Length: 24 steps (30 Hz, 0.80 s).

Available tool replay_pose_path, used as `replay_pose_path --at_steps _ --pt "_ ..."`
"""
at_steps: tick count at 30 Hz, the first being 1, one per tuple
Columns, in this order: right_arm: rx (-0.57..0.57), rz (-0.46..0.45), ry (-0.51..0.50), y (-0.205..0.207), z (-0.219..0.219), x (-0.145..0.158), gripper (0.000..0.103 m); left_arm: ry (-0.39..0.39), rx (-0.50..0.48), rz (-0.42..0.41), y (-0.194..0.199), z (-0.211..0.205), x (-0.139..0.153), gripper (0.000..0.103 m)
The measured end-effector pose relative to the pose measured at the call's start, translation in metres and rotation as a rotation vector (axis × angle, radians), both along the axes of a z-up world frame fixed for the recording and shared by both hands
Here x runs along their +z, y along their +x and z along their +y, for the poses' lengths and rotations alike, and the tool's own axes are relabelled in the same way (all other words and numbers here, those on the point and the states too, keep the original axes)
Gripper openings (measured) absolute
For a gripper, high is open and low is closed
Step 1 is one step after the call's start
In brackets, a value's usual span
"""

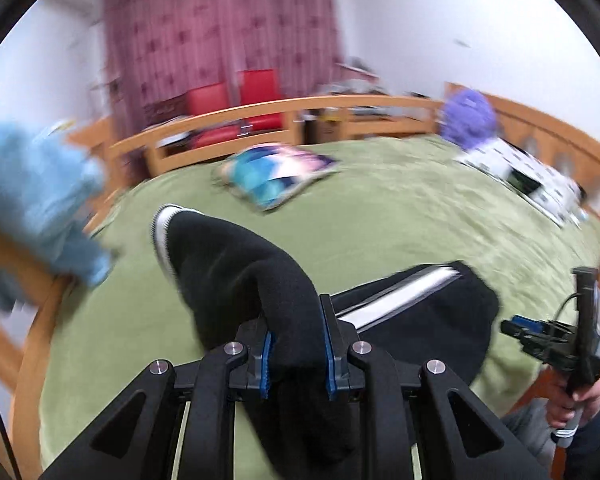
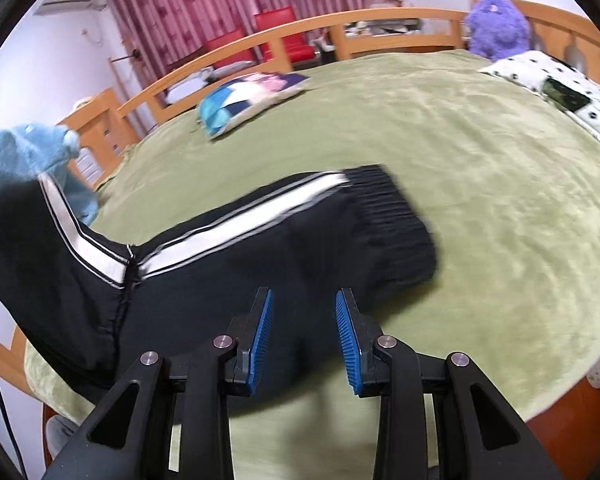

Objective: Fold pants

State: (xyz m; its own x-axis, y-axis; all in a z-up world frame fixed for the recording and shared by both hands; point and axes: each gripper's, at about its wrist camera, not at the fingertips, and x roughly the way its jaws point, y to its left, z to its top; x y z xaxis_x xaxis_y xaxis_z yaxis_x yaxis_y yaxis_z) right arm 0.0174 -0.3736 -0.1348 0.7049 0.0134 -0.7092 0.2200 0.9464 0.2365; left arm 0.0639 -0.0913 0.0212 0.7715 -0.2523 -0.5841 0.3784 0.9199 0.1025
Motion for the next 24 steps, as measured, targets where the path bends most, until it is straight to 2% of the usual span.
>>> replay_pose_path --at_steps 2,4,7,9,13,17,21,24 --pt "-0.055 0.017 -0.039 -0.007 -0.022 -0.001 0.033 0.029 -0.089 -0.006 0.003 -0.056 -0.002 0.018" --pt "-0.092 0.025 -0.054 -0.013 -0.039 -0.003 0.033 0.007 -0.180 0.028 0.010 -0.103 -0.008 0.020" --pt "-0.117 0.031 -0.034 -0.023 -0.063 -0.005 0.033 -0.082 -0.305 0.091 0.003 -0.140 -0.016 0.030" --pt "-0.124 0.023 -0.030 -0.029 -0.071 -0.005 0.033 -0.089 -0.320 0.101 0.003 -0.151 -0.023 0.032" --pt "-0.093 -0.004 0.012 -0.028 -0.074 -0.006 0.033 -0.081 -0.265 0.141 0.012 -0.137 -0.041 0.032" --pt "0.005 -0.019 0.093 -0.013 -0.057 -0.012 0.037 -0.099 -0.164 0.196 0.028 -0.103 -0.063 0.032" --pt "0.076 0.019 0.095 0.008 -0.032 -0.026 0.038 -0.115 -0.094 0.250 0.036 -0.068 -0.081 0.032" --pt "0.109 0.101 0.100 0.021 -0.015 -0.044 0.038 -0.117 -0.052 0.265 0.035 -0.048 -0.089 0.032"
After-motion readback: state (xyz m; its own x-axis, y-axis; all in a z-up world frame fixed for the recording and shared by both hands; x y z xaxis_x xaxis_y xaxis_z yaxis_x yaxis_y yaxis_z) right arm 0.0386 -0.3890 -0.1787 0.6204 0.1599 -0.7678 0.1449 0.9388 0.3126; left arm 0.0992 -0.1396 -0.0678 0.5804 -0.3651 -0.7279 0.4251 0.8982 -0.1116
